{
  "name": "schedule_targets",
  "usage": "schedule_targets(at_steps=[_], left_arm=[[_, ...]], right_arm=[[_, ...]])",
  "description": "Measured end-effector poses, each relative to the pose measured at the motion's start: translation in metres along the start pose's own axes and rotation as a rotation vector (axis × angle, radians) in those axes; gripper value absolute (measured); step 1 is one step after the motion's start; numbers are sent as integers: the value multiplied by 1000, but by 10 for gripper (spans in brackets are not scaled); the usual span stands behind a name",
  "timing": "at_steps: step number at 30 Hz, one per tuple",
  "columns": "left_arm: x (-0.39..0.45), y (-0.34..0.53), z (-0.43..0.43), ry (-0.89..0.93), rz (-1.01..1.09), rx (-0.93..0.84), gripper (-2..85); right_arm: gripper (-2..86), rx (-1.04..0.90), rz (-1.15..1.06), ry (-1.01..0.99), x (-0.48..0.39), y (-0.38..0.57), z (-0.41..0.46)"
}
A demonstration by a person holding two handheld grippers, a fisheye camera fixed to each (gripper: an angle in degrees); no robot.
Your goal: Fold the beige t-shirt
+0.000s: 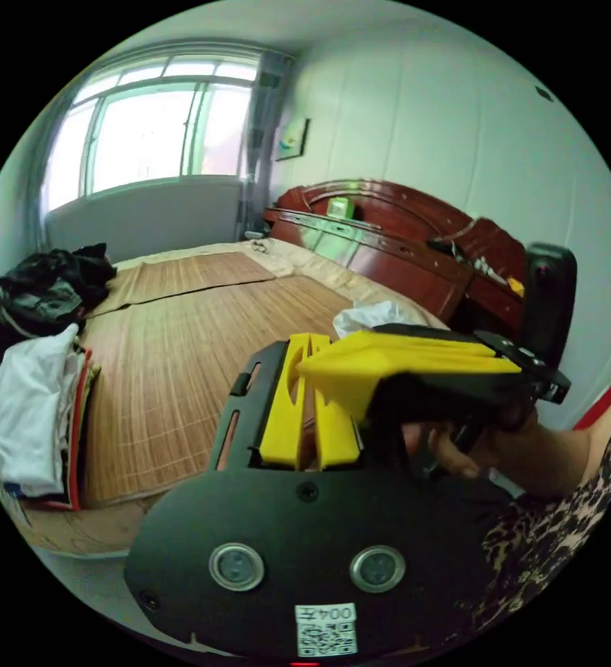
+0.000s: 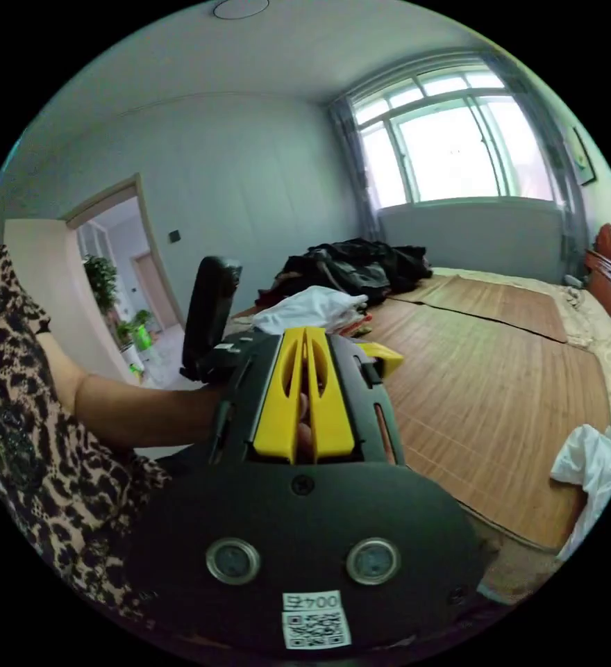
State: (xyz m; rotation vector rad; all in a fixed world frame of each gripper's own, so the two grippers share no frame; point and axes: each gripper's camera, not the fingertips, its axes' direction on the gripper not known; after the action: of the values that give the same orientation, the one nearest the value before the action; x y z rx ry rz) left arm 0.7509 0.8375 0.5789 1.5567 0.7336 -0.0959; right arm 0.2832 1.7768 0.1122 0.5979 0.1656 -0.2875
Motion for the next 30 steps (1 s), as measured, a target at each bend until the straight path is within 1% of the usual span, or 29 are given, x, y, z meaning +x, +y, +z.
schedule_targets(at_steps=[1, 2, 3, 5, 10, 12, 15, 20, 22, 24, 25, 26, 28, 29, 30], left_arm=[[14, -3, 6, 13, 62, -28, 14], [20, -3, 7, -7, 78, -35, 16], [23, -1, 7, -57, 59, -24, 19], [17, 3, 7, -9, 16, -25, 22], [9, 2, 1, -49, -21, 1, 16], [2, 2, -2, -69, -39, 6, 11], [-18, 7, -10, -106, -70, 8, 7], [-55, 18, -34, -103, -137, 78, 7], [-75, 20, -45, -110, -159, 98, 9], [-92, 20, -53, -117, -174, 100, 10], [-105, 20, -59, -156, -185, 104, 11], [-112, 21, -64, -186, -195, 107, 12], [-147, 27, -87, -314, -244, 108, 20], [-170, 33, -102, -387, -287, 106, 27], [-182, 37, -112, -424, -307, 109, 35]], right_arm=[[-7, -6, -12, -61, 2, 1, 2], [-7, -25, -31, -175, 5, 1, 4], [-7, -39, -67, -209, 6, 1, 6], [-7, -54, -98, -215, 7, 1, 7], [-7, -7, -66, -163, 14, 6, 6], [-6, 61, -19, -102, 24, 8, -3], [-1, 145, 38, -74, 42, 9, -22], [24, 266, 56, -142, 63, 2, -53], [13, 265, 36, -128, 69, -5, -58], [8, 199, 19, -167, 87, -13, -52], [10, 184, 24, -172, 93, -14, -49], [27, 152, 48, -149, 106, -13, -42], [92, 133, 95, -108, 124, -11, -36], [160, 115, 141, -117, 138, -11, -32], [197, 124, 195, -140, 153, -10, -31]])
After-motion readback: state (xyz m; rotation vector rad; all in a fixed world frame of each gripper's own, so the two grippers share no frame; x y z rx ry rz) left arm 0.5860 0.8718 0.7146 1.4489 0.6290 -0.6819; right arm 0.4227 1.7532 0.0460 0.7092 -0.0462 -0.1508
